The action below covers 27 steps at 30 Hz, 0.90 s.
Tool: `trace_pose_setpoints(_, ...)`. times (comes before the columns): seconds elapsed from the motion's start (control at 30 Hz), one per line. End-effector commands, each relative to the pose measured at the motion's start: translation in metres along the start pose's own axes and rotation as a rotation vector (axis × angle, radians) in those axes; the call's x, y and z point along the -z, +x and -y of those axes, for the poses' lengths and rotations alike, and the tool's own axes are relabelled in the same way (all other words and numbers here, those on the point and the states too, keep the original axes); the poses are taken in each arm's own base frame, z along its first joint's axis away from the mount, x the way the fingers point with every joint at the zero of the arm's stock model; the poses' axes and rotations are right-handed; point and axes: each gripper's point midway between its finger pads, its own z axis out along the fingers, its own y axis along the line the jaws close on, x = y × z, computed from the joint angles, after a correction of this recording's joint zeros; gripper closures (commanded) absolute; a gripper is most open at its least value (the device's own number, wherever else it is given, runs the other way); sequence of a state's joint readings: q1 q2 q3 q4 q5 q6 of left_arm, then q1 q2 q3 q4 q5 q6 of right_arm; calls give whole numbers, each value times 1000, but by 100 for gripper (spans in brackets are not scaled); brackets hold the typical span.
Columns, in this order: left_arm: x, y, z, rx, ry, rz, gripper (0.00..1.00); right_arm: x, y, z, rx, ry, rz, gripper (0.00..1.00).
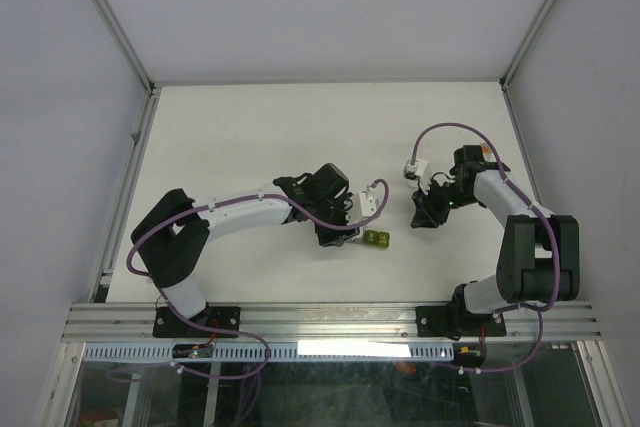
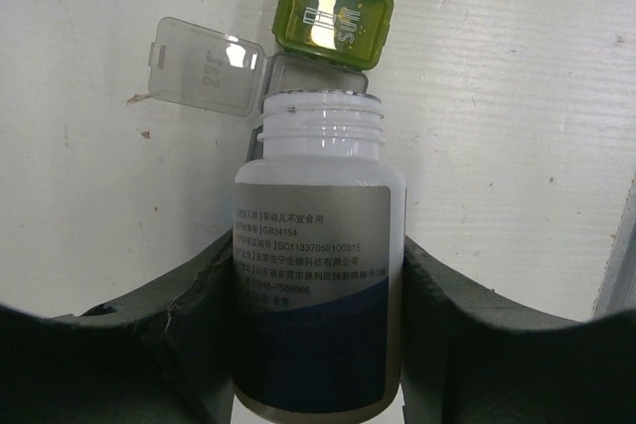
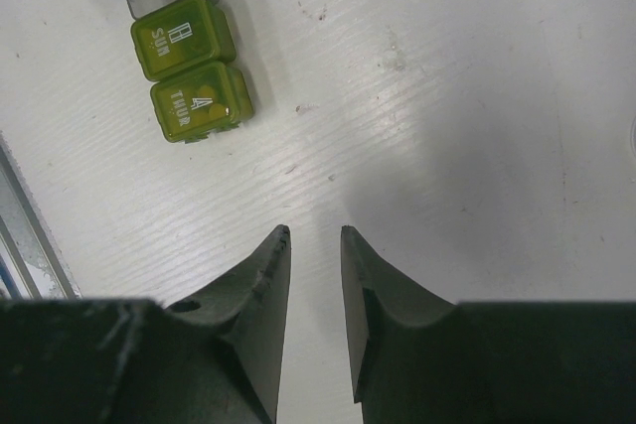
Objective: Sort the pills into containers
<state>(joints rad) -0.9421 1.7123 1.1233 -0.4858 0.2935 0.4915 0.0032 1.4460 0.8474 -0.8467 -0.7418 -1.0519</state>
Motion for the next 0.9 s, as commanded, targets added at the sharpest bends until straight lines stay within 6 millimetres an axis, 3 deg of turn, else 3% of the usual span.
trace_pose_setpoints(0.0, 3, -15, -3, -40, -17, -2, 100, 7, -16, 4, 21, 7, 46, 70)
trace_pose_setpoints(0.87, 6, -19, -8, -71, -25, -94, 100, 7, -15, 3, 16, -1, 44, 70)
